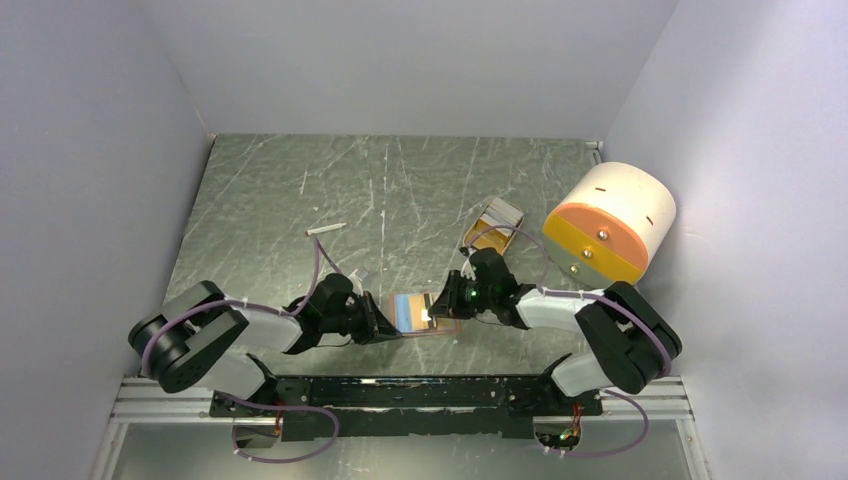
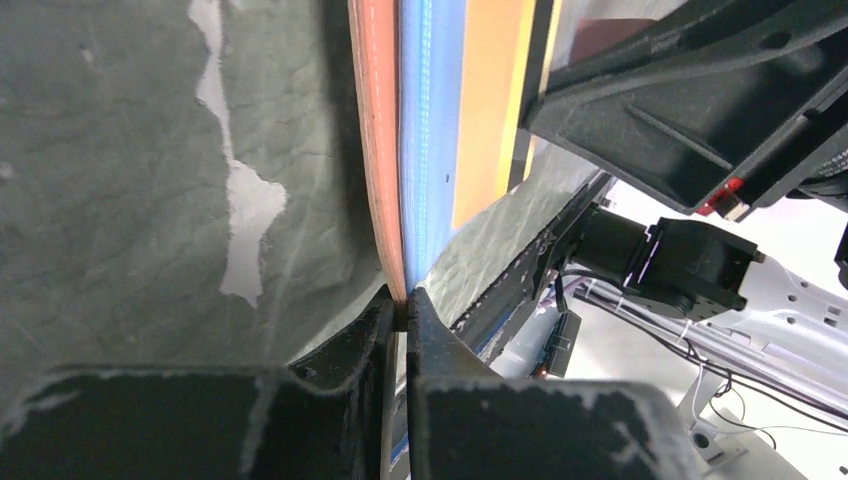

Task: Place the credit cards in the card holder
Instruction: Insert the credit card into the card holder.

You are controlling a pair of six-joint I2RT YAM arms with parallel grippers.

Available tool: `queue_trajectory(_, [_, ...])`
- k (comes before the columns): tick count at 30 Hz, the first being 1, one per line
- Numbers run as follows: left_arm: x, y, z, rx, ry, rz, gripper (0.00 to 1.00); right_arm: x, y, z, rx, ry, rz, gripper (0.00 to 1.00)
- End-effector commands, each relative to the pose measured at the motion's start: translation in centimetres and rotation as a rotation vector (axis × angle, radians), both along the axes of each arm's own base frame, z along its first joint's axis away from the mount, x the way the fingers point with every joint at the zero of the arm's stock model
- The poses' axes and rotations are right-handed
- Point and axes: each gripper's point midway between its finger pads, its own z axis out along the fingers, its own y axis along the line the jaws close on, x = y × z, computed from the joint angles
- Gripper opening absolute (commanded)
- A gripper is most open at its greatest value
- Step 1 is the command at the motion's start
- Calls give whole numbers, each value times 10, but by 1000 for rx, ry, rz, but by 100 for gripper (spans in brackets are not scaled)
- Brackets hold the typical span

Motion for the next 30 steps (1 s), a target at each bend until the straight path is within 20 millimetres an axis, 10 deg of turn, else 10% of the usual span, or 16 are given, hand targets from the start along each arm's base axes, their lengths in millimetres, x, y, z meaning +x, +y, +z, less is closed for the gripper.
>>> queue_trajectory(1, [3, -4, 14, -18, -47, -9, 9, 1, -19, -14, -157, -2, 16, 25])
queue_trajectory(30, [0, -24, 28, -38, -83, -56, 9, 3, 7, 10, -121, -71, 54, 41])
